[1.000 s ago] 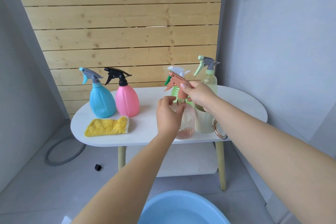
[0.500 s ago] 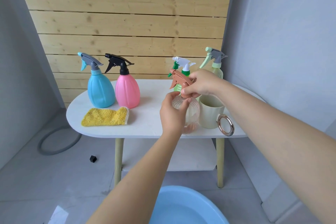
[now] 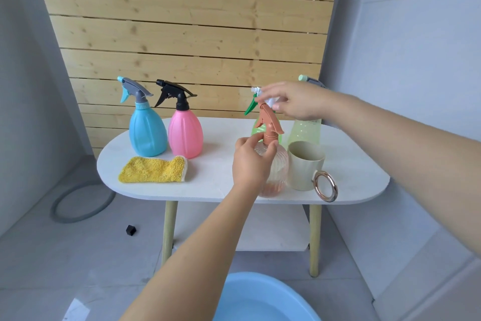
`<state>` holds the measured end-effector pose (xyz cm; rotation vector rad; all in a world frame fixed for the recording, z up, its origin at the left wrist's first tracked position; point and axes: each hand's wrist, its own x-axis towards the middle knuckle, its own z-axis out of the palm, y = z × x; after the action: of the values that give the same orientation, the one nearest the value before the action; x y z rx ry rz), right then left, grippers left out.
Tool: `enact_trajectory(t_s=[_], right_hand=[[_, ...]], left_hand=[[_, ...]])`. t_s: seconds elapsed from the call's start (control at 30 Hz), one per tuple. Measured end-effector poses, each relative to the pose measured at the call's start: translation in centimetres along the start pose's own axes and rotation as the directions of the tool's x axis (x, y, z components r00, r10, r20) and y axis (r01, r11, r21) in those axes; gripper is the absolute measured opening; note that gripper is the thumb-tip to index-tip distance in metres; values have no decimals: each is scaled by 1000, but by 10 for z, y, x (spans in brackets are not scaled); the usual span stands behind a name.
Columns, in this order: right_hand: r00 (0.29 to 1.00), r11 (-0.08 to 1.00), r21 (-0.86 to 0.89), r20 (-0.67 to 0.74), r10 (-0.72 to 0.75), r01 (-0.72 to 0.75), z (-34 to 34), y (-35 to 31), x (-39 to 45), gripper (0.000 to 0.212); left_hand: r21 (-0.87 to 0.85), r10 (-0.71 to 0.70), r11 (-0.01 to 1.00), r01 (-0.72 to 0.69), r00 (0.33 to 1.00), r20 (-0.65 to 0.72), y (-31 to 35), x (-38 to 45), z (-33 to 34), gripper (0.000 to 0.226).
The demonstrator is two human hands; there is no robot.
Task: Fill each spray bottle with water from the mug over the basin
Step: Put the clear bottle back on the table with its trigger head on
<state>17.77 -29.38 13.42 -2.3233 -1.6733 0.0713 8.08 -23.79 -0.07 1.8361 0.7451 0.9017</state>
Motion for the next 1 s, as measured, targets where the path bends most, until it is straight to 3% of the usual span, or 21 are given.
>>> enact_trajectory(t_s=[0.1,0.17,0.4,0.53,0.63,0.73,0.87,1.0], right_hand=[[976,989,-136,215,-25,56,-8,4,1,43],[966,987,-149,259,-22,62,-9,4,2,49],[989,940,-326,138,-58,101,-8,3,12,36],[998,903,-428,62,-21,46,-9,-5,11,25],[1000,852,-524,30,2,14,-4,-6,12,22],[998,886,-460,12,66,-53,2,-2,12,21],[996,977,-197,20,89,-84,7,-2,10,11],[979,985,-9,112,172,-172,10,-12,14,32]], left_hand=[[-9,-9,1000,10,1000,12,-1,0,0,40],[-40,-20,999,21,1000,20,-2,-1,0,40],[-118,-12,993,15,1000,23,-12,-8,6,42],[-227,-107,967,112,994,34,-20,-14,5,70],[-233,-112,965,118,993,39,-24,-14,4,74],[-203,-91,974,96,995,34,-24,-13,2,77],[-110,-57,992,63,997,59,-24,-11,1,80],[-61,-51,997,55,996,75,-26,-14,0,85]])
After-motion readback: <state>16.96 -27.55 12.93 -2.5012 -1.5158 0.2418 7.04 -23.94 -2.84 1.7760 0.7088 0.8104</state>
